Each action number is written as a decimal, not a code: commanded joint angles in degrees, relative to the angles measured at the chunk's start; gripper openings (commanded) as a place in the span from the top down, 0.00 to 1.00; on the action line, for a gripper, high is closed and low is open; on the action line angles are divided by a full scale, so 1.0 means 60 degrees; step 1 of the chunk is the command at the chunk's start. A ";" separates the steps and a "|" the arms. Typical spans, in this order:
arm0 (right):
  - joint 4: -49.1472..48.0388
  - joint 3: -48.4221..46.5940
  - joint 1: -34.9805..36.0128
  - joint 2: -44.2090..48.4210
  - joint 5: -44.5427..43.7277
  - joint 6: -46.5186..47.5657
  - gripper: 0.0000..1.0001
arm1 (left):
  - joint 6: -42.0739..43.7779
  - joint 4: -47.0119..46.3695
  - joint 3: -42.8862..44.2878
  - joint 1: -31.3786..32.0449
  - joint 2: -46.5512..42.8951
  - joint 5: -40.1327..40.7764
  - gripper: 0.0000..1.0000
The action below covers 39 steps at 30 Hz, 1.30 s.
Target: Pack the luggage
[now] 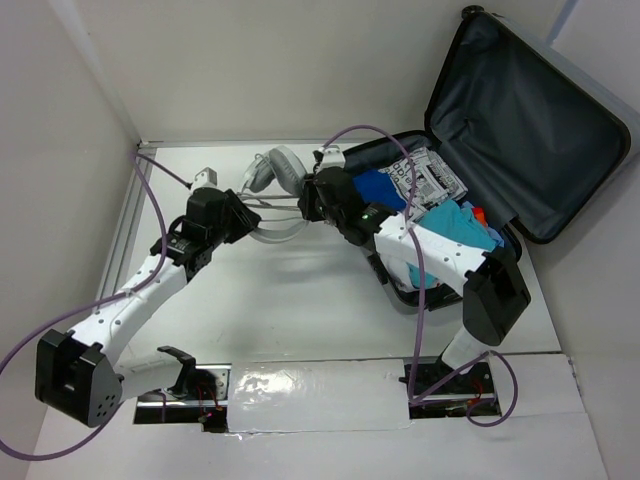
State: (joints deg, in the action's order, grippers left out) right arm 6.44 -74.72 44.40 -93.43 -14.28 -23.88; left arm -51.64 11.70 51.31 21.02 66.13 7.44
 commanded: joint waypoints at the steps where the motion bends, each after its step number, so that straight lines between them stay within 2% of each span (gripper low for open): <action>1: -0.0370 -0.0393 0.0012 0.0234 -0.0681 0.0053 1.00 | -0.0344 -0.1629 0.0456 0.0321 -0.0548 -0.0318 0.98; 2: -0.0370 -0.0481 0.0012 0.0234 -0.0768 0.0054 1.00 | -0.0257 -0.1469 0.0588 0.0408 -0.0548 -0.0318 0.87; 3: -0.0007 -0.0598 -0.0075 0.0234 -0.1088 0.0054 1.00 | -0.0169 -0.1148 0.0850 0.0409 -0.0461 -0.0318 0.50; 4: 0.0214 -0.0729 -0.0163 0.0147 -0.1265 0.0054 1.00 | -0.0038 -0.0957 0.0998 0.0525 -0.0373 -0.0318 0.34; 6: 0.0494 -0.0848 -0.0644 0.0277 -0.1384 -0.0063 1.00 | 0.0095 -0.0605 0.1261 0.0526 -0.0124 -0.0318 0.09; 7: 0.0640 -0.0848 -0.0850 0.0380 -0.1384 -0.0063 1.00 | 0.0342 -0.0255 0.1466 0.0526 -0.0123 -0.0318 0.01; 12: 0.1137 -0.0760 -0.2459 0.1199 -0.1515 -0.0239 1.00 | 0.1062 0.0099 0.1717 0.0526 0.0213 -0.1371 0.01; 13: 0.1429 -0.0905 -0.3015 0.1303 -0.1211 0.0501 1.00 | 0.1468 -0.0016 0.1717 0.0526 0.0214 -0.1880 0.01; 14: 0.1432 -0.1066 -0.3020 0.1304 -0.1208 0.0508 1.00 | 0.1472 -0.0017 0.1717 0.0526 0.0214 -0.1885 0.01; 15: 0.1867 -0.1285 -0.3644 0.1202 -0.0846 0.0972 1.00 | 0.1588 -0.0017 0.1717 0.0526 0.0127 -0.1972 0.01; 16: 0.2176 -0.1563 -0.3984 0.1085 0.0260 0.1629 1.00 | 0.1749 -0.0017 0.1717 0.0526 0.0126 -0.2074 0.01; 18: 0.2748 -0.2354 -0.4658 0.0792 0.1028 0.2921 1.00 | 0.1941 0.0216 0.1804 0.0526 0.0126 -0.2222 0.01; 19: 0.3330 -0.2632 -0.5401 0.0457 0.1453 0.3201 1.00 | 0.2086 0.0217 0.1805 0.0526 0.0126 -0.2222 0.01; 21: 0.3599 -0.2941 -0.6108 0.0192 0.2318 0.3451 1.00 | 0.2190 0.0305 0.1805 0.0526 0.0126 -0.2134 0.01; 23: 0.3513 -0.2943 -0.6810 -0.0014 0.1872 0.2507 1.00 | 0.2190 0.0305 0.1805 0.0526 0.0228 -0.2134 0.01; 26: 0.2067 -0.1658 -0.7063 0.0233 0.2640 0.1886 1.00 | 0.2190 0.0321 0.1805 0.0526 0.0433 -0.2236 0.01; 27: 0.1395 -0.0653 -0.7063 0.0350 0.2862 0.1740 1.00 | 0.2190 0.0320 0.1805 0.0526 0.0434 -0.2236 0.01; 29: -0.0155 0.0101 -0.7150 0.0352 0.3418 0.1739 1.00 | 0.2277 0.0320 0.1805 0.0526 0.0667 -0.2338 0.01; 31: -0.0820 0.0659 -0.7151 0.0192 0.3596 0.1637 1.00 | 0.2278 0.0320 0.1907 0.0526 0.0784 -0.2339 0.01; 36: -0.0999 0.0821 -0.7151 -0.0615 0.3509 0.0746 1.00 | 0.2278 0.0320 0.1907 0.0526 0.0873 -0.2251 0.01; 39: -0.1422 0.1553 -0.6918 -0.0528 0.2285 0.0072 1.00 | 0.2278 0.0320 0.1907 0.0526 0.0873 -0.2163 0.01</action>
State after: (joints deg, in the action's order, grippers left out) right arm 7.44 -67.88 1.61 -97.71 4.08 -17.28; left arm -39.16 15.05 60.29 24.10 71.50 -5.37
